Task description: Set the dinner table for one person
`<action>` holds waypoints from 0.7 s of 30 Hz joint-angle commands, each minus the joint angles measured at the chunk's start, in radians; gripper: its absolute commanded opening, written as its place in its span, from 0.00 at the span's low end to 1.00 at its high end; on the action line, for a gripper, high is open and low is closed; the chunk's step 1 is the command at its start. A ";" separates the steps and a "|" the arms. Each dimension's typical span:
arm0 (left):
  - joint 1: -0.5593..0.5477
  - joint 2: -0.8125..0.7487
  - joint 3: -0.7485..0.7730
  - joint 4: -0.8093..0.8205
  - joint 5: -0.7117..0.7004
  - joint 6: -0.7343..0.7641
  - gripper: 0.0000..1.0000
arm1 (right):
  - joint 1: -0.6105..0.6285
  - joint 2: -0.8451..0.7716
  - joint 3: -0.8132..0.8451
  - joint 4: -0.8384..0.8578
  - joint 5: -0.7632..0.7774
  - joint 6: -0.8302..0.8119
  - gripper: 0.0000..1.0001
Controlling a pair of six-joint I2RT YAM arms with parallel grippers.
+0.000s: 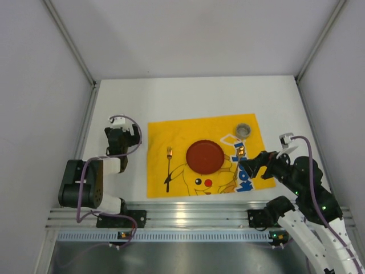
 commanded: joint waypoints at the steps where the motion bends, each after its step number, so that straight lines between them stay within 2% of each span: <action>1: 0.009 0.038 0.029 0.141 0.080 0.029 0.99 | 0.010 0.010 0.051 -0.014 -0.021 -0.033 1.00; 3: 0.010 0.048 0.067 0.059 0.088 0.024 0.98 | 0.010 0.021 0.078 -0.014 -0.002 -0.048 1.00; 6: 0.016 0.033 0.028 0.193 0.057 0.036 0.99 | 0.010 0.045 0.106 -0.008 0.015 -0.076 1.00; 8: 0.019 0.021 -0.008 0.209 0.070 0.037 0.98 | 0.010 0.042 0.107 0.004 0.042 -0.044 1.00; 9: 0.019 0.053 -0.032 0.233 0.058 0.031 0.99 | 0.010 0.035 0.103 0.009 0.056 -0.032 1.00; 12: 0.016 0.160 -0.093 0.476 0.051 0.058 0.99 | 0.009 -0.001 0.065 0.040 0.114 -0.013 1.00; 13: 0.013 0.156 -0.088 0.469 0.048 0.057 0.98 | 0.010 -0.025 0.032 0.050 0.142 -0.021 1.00; 15: 0.013 0.121 -0.065 0.376 0.051 0.042 0.98 | 0.009 -0.048 -0.014 0.137 0.142 -0.050 1.00; 17: 0.013 0.134 -0.080 0.448 0.051 0.051 0.98 | 0.010 -0.071 -0.116 0.243 0.142 -0.120 1.00; 18: 0.013 0.139 -0.087 0.461 0.051 0.054 0.99 | 0.010 -0.071 -0.158 0.387 0.169 -0.152 1.00; 19: 0.013 0.137 -0.087 0.460 0.051 0.054 0.99 | 0.010 -0.064 -0.234 0.455 0.186 -0.189 1.00; 21: 0.013 0.128 -0.078 0.428 0.053 0.050 0.99 | 0.009 -0.038 -0.306 0.661 0.344 -0.240 1.00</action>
